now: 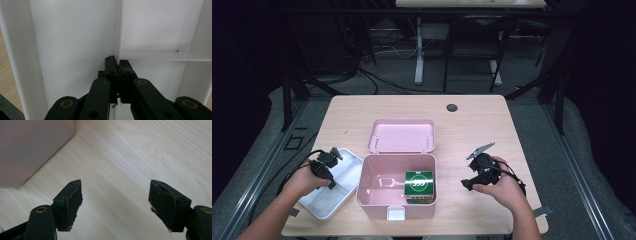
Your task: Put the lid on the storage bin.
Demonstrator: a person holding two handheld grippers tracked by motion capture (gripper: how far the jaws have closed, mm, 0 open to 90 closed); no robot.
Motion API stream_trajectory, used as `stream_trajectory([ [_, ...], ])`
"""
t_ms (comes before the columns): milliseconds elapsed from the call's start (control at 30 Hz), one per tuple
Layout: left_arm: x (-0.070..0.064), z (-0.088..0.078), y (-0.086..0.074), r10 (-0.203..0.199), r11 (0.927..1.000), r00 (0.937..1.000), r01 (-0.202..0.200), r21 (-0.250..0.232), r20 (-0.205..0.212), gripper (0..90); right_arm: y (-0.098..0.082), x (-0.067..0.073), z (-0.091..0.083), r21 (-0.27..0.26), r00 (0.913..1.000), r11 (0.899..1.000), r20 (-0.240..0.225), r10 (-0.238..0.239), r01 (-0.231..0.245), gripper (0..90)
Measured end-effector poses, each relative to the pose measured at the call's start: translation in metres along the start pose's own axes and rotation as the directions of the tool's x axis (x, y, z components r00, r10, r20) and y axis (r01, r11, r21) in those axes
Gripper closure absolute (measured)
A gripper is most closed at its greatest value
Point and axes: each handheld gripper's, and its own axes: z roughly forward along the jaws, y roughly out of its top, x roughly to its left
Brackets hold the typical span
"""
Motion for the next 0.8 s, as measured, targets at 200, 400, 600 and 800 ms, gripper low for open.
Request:
stream_trajectory([
  [200,-0.001,-0.001,0.001,-0.005,0.9999,1.0,0.005,0.013,0.0,88.3,-0.001,0.0,0.001,-0.012,1.0,1.0,-0.001,0.007,-0.007,26.7],
  [400,0.002,-0.005,0.001,-0.014,0.9999,0.9998,0.014,0.004,0.011,88.9,-0.001,0.0,0.001,-0.012,1.0,1.0,0.003,0.002,-0.002,26.7],
  [600,0.005,-0.011,-0.003,-0.024,0.9997,0.9997,0.024,0.003,0.01,89.0,-0.001,0.0,0.001,-0.01,1.0,1.0,0.002,-0.001,0.001,26.7],
  [800,0.009,-0.019,-0.007,-0.031,0.9995,0.9995,0.031,-0.003,0.008,89.0,0.0,0.0,0.002,0.005,1.0,1.0,-0.003,-0.003,0.003,26.7],
])
